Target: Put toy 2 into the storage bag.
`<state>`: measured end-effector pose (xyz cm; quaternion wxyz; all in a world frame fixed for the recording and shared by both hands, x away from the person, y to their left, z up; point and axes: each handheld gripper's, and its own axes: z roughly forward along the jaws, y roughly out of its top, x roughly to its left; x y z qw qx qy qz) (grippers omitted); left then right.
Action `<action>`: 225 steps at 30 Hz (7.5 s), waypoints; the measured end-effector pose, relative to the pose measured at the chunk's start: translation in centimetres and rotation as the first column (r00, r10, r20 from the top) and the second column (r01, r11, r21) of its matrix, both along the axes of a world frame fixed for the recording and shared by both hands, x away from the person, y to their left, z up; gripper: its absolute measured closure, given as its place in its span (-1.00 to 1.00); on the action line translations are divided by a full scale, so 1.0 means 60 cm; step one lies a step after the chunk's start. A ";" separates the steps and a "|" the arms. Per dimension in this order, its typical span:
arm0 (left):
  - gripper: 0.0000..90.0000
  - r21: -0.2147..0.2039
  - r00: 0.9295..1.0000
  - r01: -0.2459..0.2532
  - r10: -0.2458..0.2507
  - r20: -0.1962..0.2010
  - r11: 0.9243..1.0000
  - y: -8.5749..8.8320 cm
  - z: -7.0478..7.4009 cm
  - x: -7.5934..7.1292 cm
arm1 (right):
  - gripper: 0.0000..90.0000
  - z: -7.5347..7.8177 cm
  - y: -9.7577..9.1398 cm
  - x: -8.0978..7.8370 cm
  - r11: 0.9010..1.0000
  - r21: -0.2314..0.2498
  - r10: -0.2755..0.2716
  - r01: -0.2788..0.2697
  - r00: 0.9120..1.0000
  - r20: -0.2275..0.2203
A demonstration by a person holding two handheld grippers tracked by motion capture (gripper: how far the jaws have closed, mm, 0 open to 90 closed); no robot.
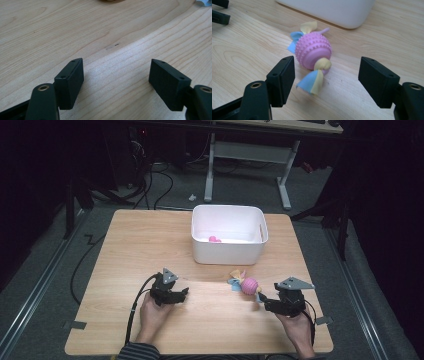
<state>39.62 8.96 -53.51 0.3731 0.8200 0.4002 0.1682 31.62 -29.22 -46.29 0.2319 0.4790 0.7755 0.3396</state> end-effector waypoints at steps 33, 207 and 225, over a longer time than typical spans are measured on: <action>-0.37 -0.004 1.000 0.001 -0.001 -0.003 1.000 0.001 0.000 0.000 | -0.35 -0.022 0.053 0.077 0.994 -0.064 0.079 -0.086 0.991 -0.106; -0.40 0.009 1.000 0.007 -0.007 0.000 1.000 -0.001 0.000 -0.001 | -0.27 0.211 0.051 0.237 0.983 -0.027 0.181 -0.182 0.983 -0.039; -0.40 0.009 1.000 0.007 -0.007 0.001 1.000 -0.001 0.000 -0.001 | -0.22 0.208 -0.015 0.161 0.990 0.056 0.128 -0.130 0.991 0.028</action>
